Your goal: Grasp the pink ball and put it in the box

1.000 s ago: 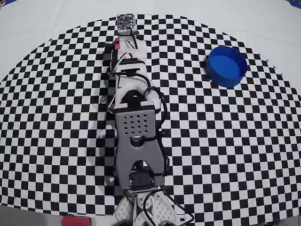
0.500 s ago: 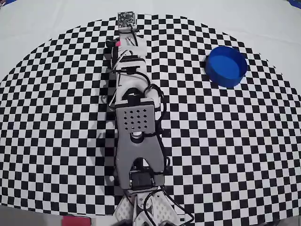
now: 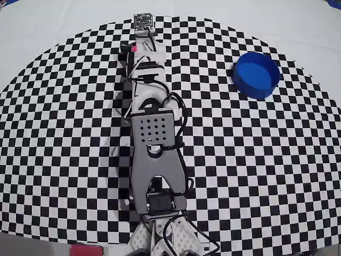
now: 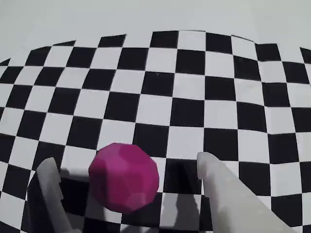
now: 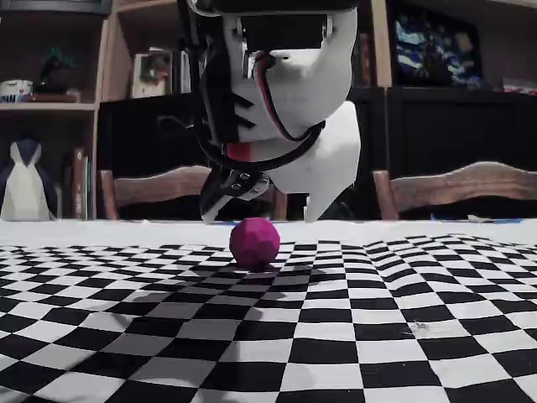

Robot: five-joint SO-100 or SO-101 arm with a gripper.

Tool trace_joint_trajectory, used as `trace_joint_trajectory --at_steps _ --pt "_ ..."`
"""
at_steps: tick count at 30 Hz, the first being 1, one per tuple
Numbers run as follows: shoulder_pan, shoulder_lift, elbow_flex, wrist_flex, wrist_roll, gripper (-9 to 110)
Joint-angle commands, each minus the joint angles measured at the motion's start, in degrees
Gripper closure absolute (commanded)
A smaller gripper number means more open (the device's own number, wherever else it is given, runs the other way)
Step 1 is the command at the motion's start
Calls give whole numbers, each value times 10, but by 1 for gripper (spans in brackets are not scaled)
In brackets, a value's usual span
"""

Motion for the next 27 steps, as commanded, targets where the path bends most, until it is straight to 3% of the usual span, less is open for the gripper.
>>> trace_joint_trajectory --at_steps 1,27 --pt "4 2 -33 3 -4 67" --pt "4 -69 -112 11 -4 67"
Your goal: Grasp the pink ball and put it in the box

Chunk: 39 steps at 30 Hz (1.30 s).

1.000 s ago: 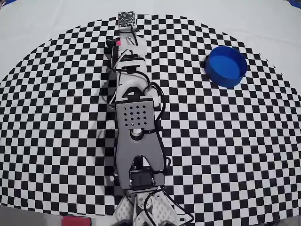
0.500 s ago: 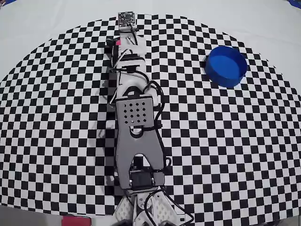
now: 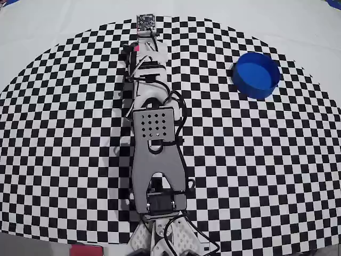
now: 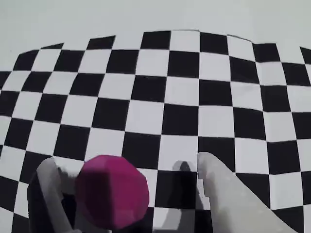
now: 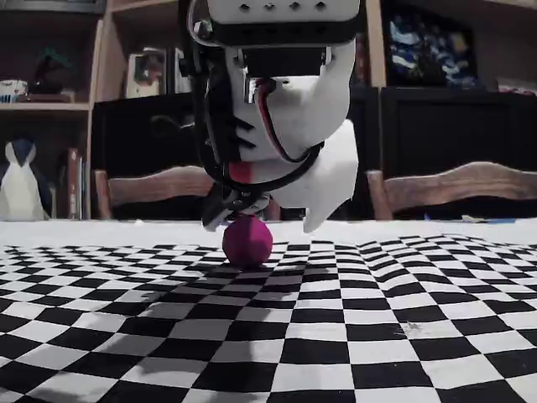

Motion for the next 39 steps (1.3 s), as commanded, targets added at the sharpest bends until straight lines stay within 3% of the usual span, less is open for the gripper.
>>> trace_joint_trajectory --at_steps 1,39 --pt "-4 2 -27 3 -4 68" --pt "-19 -33 -70 6 -4 68"
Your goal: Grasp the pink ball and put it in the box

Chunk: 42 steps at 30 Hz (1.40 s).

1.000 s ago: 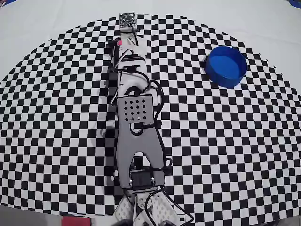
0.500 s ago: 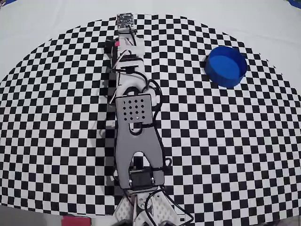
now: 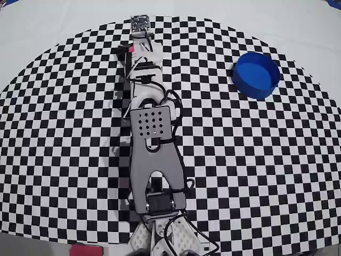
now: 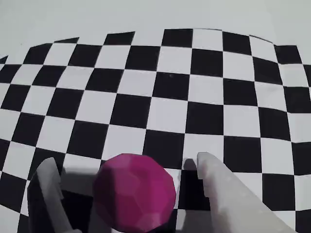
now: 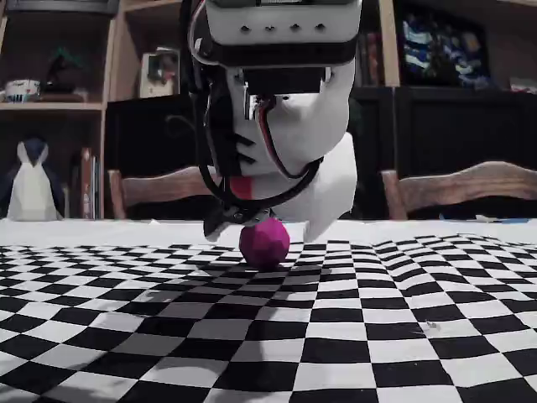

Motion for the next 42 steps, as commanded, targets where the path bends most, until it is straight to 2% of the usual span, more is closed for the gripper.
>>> trace_joint_trajectory --at_steps 1,42 --pt "-4 4 -34 4 -4 68" --pt "-5 -15 -50 4 -4 68"
